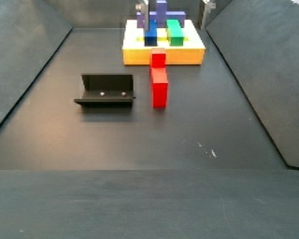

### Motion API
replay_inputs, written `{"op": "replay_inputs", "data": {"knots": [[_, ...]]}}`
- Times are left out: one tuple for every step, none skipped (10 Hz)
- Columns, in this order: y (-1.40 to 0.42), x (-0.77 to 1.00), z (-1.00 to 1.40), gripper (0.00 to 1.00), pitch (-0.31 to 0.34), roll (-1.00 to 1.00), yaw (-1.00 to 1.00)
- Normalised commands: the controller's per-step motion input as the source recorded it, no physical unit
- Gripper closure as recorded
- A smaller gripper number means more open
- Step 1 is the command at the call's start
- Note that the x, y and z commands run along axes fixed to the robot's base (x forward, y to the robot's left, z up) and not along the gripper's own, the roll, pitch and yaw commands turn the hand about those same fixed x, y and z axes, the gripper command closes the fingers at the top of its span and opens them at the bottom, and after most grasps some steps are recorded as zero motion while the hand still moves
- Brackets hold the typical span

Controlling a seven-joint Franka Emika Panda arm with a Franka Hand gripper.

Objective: Pick up the red object. Move up. Move to above the board. Insert the red object.
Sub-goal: Pick up the red object.

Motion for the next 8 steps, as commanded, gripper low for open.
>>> {"op": "replay_inputs", "data": {"knots": [[-0.13,0.11,-0.04,0.0,-0.03,-0.11,-0.33],[-0.19,0.22,0.0,0.0,-0.049,-0.17,-0.71],[-0.17,0.13,0.0,0.0,-0.067,-0.18,-0.76],[-0.18,0.09,0.0,0.0,-0.081,-0.18,-0.79],[-0.2,0.0,-0.01,0.0,-0.099,-0.13,-0.85],[-0.28,0.06,-0.18,0.0,0.0,-0.01,-0.84],[-0.31,0.0,-0.19,0.0,0.0,0.0,-0.9],[-0.3,0.0,-0.21,0.0,0.0,0.0,-0.92]]}}
